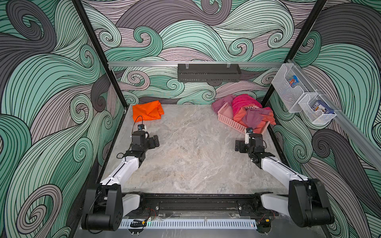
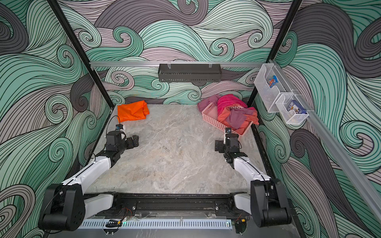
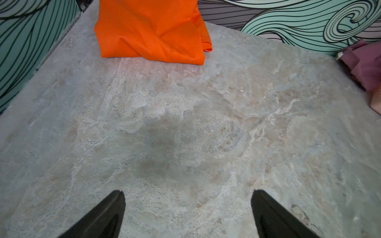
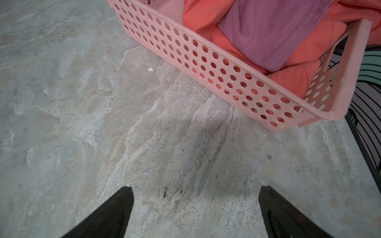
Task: Fold and stack t-shirts
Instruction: Reset both arms
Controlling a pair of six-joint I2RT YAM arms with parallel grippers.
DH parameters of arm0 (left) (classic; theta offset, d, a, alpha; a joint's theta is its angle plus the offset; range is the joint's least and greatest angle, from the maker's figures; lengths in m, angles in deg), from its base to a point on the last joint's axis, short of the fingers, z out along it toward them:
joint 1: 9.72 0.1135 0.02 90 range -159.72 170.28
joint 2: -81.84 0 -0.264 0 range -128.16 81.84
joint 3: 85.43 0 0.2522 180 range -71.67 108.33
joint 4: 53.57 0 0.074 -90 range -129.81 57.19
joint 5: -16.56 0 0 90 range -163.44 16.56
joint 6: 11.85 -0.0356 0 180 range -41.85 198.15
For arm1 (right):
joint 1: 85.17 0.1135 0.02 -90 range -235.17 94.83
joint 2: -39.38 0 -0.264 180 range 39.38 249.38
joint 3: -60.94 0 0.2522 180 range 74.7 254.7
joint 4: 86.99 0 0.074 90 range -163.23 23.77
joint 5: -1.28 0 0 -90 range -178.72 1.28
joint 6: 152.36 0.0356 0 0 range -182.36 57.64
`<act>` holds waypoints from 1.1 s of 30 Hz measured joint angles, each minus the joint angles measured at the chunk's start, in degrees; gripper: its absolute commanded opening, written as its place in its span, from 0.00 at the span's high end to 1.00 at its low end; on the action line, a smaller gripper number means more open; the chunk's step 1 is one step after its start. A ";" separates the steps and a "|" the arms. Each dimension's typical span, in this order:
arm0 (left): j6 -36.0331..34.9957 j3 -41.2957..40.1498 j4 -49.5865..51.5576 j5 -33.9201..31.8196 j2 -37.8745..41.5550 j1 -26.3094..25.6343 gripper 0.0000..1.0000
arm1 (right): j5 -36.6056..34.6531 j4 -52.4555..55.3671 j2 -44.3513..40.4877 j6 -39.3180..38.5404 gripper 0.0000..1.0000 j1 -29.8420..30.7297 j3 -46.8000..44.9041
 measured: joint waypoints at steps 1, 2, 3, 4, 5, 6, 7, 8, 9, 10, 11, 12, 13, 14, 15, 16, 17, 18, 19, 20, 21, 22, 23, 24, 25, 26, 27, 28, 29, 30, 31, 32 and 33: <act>-0.48 -0.81 -2.51 -0.44 -0.63 0.00 0.01 | -0.31 -4.09 1.07 -0.90 0.01 0.00 -1.01; -1.14 -1.99 -5.51 -0.59 -1.07 0.00 0.01 | -0.50 -7.65 1.81 -1.64 0.01 0.00 -1.95; -2.12 -3.74 -9.20 -0.57 -1.53 0.02 0.01 | -0.66 -12.15 2.71 -2.64 0.01 0.00 -3.28; -3.28 -5.55 -12.70 -0.46 -1.99 0.00 0.02 | -0.72 -15.61 3.45 -3.48 0.01 -0.02 -4.39; -4.44 -7.39 -16.35 -0.35 -2.67 0.00 0.02 | -0.68 -18.21 4.17 -4.11 0.01 -0.11 -5.25; -5.57 -9.11 -20.00 -0.37 -3.89 0.00 0.01 | -0.63 -20.65 5.03 -4.68 0.01 -0.17 -5.95; -6.56 -10.32 -23.26 -0.52 -5.60 0.02 0.01 | -0.28 -22.16 5.88 -5.31 0.01 -0.22 -6.16; -7.26 -11.04 -25.64 -0.57 -7.26 0.02 0.01 | 0.22 -23.17 6.43 -5.66 0.01 -0.33 -6.16; -7.80 -11.52 -27.80 -0.52 -8.72 0.02 0.01 | 0.81 -24.48 6.93 -5.92 0.01 -0.42 -6.16; -8.20 -11.93 -29.53 -0.20 -9.79 0.02 0.01 | 1.53 -25.90 7.21 -6.19 0.01 -0.44 -6.16; -8.63 -12.22 -31.08 0.31 -10.25 0.11 0.01 | 2.16 -27.04 7.28 -6.29 0.01 -0.44 -6.23; -9.07 -12.31 -32.46 0.98 -10.51 0.28 0.01 | 2.80 -28.83 7.34 -6.36 0.01 -0.44 -6.47; -9.49 -12.31 -34.12 1.68 -10.82 0.33 0.01 | 3.39 -31.06 7.63 -6.40 0.01 -0.44 -6.73; -9.66 -12.28 -35.54 2.12 -11.37 0.35 0.01 | 3.63 -32.63 8.24 -6.45 0.01 -0.44 -6.78; -9.81 -12.22 -37.33 2.36 -12.44 0.35 0.01 | 3.87 -35.19 9.75 -6.45 0.01 -0.48 -6.82; -9.99 -12.20 -39.56 2.47 -14.29 0.37 0.01 | 4.15 -37.73 11.72 -6.45 0.01 -0.52 -6.84; -10.19 -12.20 -41.57 2.56 -16.28 0.37 0.02 | 4.63 -39.87 13.73 -6.49 0.01 -0.68 -6.91; -10.49 -12.20 -43.89 2.73 -18.78 0.37 0.01 | 5.29 -40.70 15.65 -6.49 0.01 -0.87 -6.95; -10.64 -12.17 -44.48 2.91 -20.44 0.37 0.01 | 5.57 -40.44 16.50 -6.49 0.01 -1.07 -7.15; -10.69 -12.17 -43.76 3.08 -20.83 0.37 0.01 | 5.88 -40.74 16.76 -6.49 0.01 -1.25 -7.56; -10.67 -12.15 -42.69 3.13 -20.57 0.39 0.01 | 5.90 -41.81 16.92 -6.45 0.01 -1.42 -8.00; -10.60 -11.82 -41.70 3.08 -20.04 0.39 0.01 | 5.57 -42.32 16.96 -6.21 0.01 -1.46 -8.17; -10.56 -11.39 -41.27 2.82 -19.78 0.39 0.01 | 5.27 -42.53 16.94 -5.97 0.01 -1.49 -8.20; -10.43 -10.80 -41.38 2.34 -19.71 0.39 0.01 | 4.90 -43.34 16.96 -5.60 0.01 -1.49 -8.24; -10.40 -10.19 -42.05 1.77 -20.02 0.39 0.01 | 4.74 -44.02 16.96 -5.42 0.01 -1.49 -8.26; -10.40 -9.86 -42.88 1.33 -20.35 0.39 0.01 | 4.70 -44.48 16.96 -5.38 0.01 -1.53 -8.26; -10.38 -9.55 -43.21 0.96 -20.55 0.39 0.01 | 4.70 -44.76 16.96 -5.35 0.01 -1.55 -8.24; -10.36 -9.49 -43.17 0.92 -20.55 0.39 0.01 | 4.70 -44.89 16.96 -5.35 0.01 -1.55 -8.26; -10.40 -9.49 -43.17 1.03 -20.52 0.39 0.01 | 4.70 -45.07 16.96 -5.35 0.01 -1.55 -8.26; -10.47 -9.49 -43.15 1.20 -20.52 0.39 0.01 | 4.72 -45.22 16.96 -5.35 0.01 -1.55 -8.26; -10.51 -9.49 -43.19 1.42 -20.57 0.39 0.01 | 4.72 -45.35 16.96 -5.35 0.01 -1.55 -8.26; -10.58 -9.49 -43.58 1.53 -20.70 0.39 0.01 | 4.72 -45.42 16.96 -5.35 0.01 -1.55 -8.26; -10.62 -9.49 -44.04 1.66 -20.81 0.39 0.01 | 4.72 -45.46 16.96 -5.35 0.01 -1.55 -8.26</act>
